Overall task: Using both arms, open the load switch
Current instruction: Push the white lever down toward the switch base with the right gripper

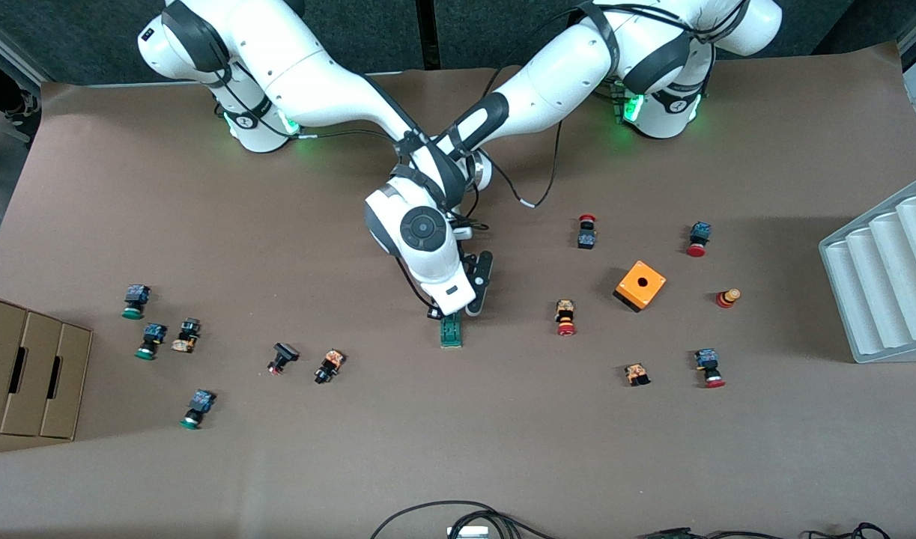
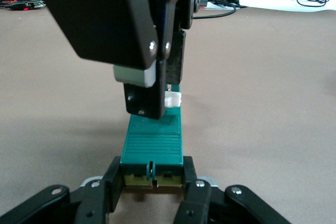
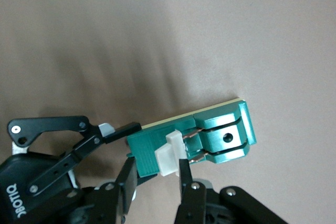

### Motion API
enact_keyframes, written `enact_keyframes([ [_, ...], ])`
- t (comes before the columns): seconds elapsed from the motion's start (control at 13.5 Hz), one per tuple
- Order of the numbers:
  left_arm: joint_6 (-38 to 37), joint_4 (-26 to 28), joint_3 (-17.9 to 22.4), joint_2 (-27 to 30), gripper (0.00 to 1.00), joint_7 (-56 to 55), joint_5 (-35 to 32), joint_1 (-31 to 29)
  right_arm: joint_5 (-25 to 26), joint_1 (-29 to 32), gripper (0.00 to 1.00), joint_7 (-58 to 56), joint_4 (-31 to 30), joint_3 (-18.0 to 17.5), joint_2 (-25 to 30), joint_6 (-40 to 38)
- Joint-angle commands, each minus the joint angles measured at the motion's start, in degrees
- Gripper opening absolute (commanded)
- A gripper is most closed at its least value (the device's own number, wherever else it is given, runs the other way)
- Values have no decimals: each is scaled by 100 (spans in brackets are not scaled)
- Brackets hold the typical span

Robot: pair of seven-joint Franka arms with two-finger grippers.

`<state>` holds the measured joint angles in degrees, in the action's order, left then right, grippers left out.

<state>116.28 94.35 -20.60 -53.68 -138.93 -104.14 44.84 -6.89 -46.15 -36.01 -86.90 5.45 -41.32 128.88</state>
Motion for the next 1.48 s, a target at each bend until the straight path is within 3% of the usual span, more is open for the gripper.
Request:
enact_keyframes([
  [0.0,44,153,56,95,25,-179,-27,-11,-31,-17,41,85,-55,-44,19,-3],
  [1.41,44,153,56,95,25,-179,-27,-11,-23,-34,41,279,-55,-79,-227,375],
])
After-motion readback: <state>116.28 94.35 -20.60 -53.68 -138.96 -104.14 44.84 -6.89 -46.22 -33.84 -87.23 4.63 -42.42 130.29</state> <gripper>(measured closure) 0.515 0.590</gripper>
